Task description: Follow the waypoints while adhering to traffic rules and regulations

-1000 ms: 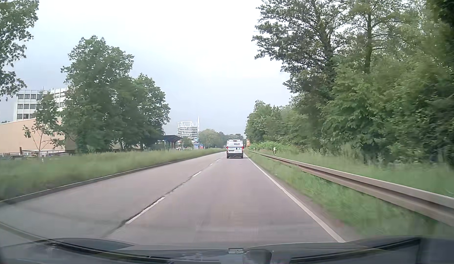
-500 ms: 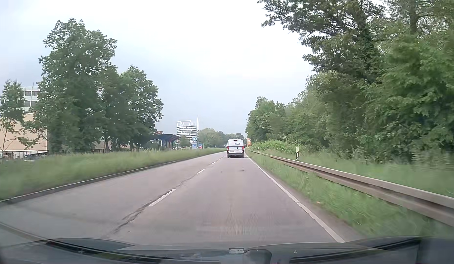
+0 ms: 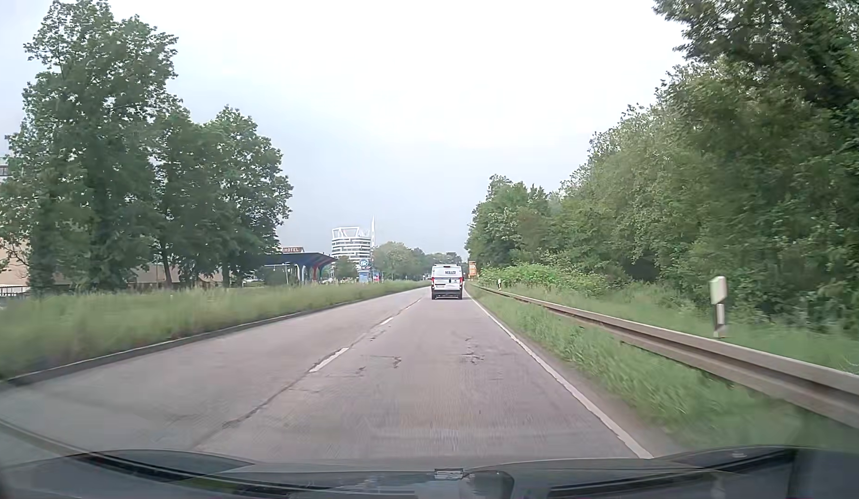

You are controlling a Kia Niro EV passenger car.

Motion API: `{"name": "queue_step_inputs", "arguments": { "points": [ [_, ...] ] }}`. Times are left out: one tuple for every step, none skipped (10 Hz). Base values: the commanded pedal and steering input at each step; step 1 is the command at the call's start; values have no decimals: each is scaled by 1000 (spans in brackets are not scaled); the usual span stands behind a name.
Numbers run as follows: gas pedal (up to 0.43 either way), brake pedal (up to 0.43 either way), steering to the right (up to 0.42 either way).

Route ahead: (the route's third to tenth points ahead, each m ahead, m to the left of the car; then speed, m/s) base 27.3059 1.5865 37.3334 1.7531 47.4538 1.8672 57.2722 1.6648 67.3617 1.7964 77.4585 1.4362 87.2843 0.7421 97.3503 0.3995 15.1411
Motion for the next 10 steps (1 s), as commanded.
{"name": "queue_step_inputs", "arguments": {
  "points": [
    [169, 0, -1],
    [169, 0, -1],
    [169, 0, -1],
    [169, 0, -1],
    [169, 0, -1],
    [169, 0, -1],
    [169, 0, -1],
    [169, 0, 0],
    [169, 0, 0],
    [169, 0, 0]
  ]
}}
